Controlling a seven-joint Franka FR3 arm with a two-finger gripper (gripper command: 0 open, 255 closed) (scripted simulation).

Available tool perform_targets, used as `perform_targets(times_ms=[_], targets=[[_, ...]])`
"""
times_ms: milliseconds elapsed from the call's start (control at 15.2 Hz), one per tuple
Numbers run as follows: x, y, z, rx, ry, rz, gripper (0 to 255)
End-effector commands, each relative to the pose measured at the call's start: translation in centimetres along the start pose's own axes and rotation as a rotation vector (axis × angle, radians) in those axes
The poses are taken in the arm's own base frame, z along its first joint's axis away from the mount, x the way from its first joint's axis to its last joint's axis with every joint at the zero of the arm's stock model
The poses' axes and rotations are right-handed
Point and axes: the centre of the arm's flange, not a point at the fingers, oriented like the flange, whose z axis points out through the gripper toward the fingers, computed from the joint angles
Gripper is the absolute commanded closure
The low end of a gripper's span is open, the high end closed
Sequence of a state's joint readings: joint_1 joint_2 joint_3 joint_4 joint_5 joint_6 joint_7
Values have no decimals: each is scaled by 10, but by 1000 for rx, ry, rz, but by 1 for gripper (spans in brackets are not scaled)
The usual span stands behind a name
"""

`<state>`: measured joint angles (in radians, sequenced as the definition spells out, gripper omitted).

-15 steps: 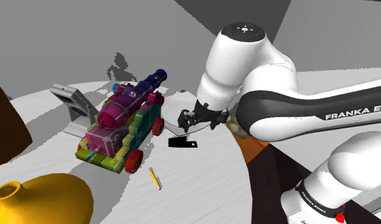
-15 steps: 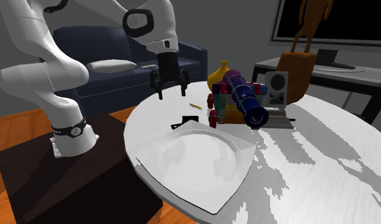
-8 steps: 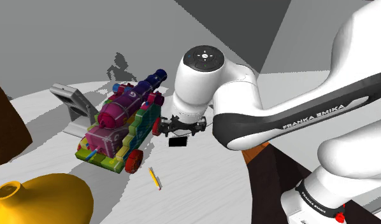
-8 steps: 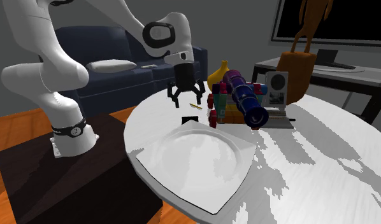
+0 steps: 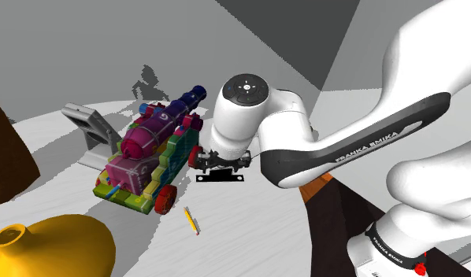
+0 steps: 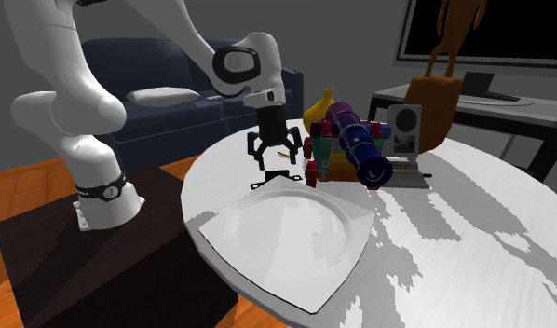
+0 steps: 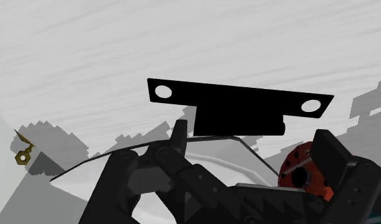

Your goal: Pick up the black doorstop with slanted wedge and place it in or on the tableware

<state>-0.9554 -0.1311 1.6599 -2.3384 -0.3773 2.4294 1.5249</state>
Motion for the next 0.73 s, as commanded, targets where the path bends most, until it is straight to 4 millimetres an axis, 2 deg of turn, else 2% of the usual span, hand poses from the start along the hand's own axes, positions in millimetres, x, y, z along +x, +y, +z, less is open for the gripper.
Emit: perform_targets(times_ms=[0, 264, 330, 660], targets=[[0, 0, 1, 0, 0, 0, 0], [0, 0, 1, 0, 0, 0, 0], [0, 0, 1, 0, 0, 0, 255], [0, 0, 1, 0, 0, 0, 255]])
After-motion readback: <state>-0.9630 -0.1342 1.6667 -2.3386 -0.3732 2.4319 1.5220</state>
